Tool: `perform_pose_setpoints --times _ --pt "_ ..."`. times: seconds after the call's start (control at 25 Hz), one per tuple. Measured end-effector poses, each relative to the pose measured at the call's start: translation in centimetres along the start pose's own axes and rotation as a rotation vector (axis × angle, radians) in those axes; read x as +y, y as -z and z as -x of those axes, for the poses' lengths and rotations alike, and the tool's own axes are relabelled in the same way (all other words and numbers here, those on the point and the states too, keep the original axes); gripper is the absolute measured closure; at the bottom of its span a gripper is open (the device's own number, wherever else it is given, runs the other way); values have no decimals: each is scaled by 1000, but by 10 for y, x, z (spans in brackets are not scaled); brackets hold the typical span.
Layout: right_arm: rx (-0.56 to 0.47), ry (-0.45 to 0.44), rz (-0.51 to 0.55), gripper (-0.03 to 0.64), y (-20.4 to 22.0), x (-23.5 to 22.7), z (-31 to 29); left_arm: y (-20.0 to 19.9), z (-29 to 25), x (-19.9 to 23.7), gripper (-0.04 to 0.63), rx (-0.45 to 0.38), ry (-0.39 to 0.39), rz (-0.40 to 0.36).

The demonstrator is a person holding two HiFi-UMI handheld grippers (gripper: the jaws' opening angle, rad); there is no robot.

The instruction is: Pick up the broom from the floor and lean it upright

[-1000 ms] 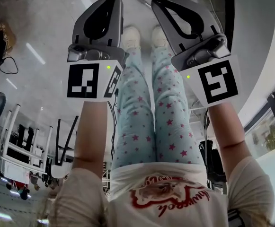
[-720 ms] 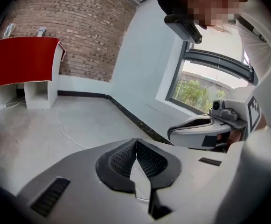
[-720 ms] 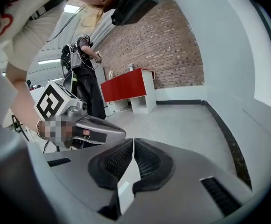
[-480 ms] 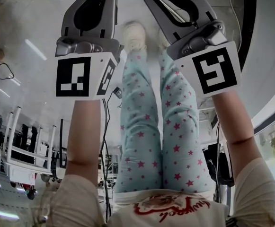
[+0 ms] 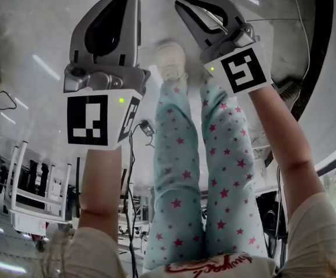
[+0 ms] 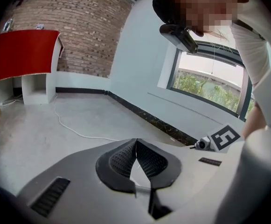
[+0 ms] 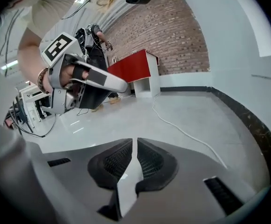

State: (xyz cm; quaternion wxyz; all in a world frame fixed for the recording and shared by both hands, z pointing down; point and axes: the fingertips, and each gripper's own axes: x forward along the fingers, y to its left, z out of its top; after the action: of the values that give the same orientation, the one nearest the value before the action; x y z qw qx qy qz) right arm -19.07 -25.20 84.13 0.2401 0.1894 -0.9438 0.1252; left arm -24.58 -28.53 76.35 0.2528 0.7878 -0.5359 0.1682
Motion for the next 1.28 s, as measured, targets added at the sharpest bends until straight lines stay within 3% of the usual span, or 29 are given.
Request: perform_pose_setpoints --times 0.24,0.32,0.6,0.8,0.96,1.12,1.28 --pt "49 -3 9 580 63 -4 -36 40 -14 6 574 8 8 -2" --pt "66 -3 8 529 82 -5 -44 48 -18 4 574 14 22 -10" --pt "194 38 54 486 138 -14 -49 45 -22 -10 574 21 55 -65" --pt "239 57 32 486 166 -25 -53 37 -26 -18 574 -3 66 -70" --pt "227 66 84 492 170 -25 -52 36 -29 -23 574 0 77 -76" --pt "228 75 49 505 165 -20 -54 35 -28 -24 574 -11 74 -56" --pt "169 120 31 508 133 -16 -37 27 -19 -32 574 -18 70 -48"
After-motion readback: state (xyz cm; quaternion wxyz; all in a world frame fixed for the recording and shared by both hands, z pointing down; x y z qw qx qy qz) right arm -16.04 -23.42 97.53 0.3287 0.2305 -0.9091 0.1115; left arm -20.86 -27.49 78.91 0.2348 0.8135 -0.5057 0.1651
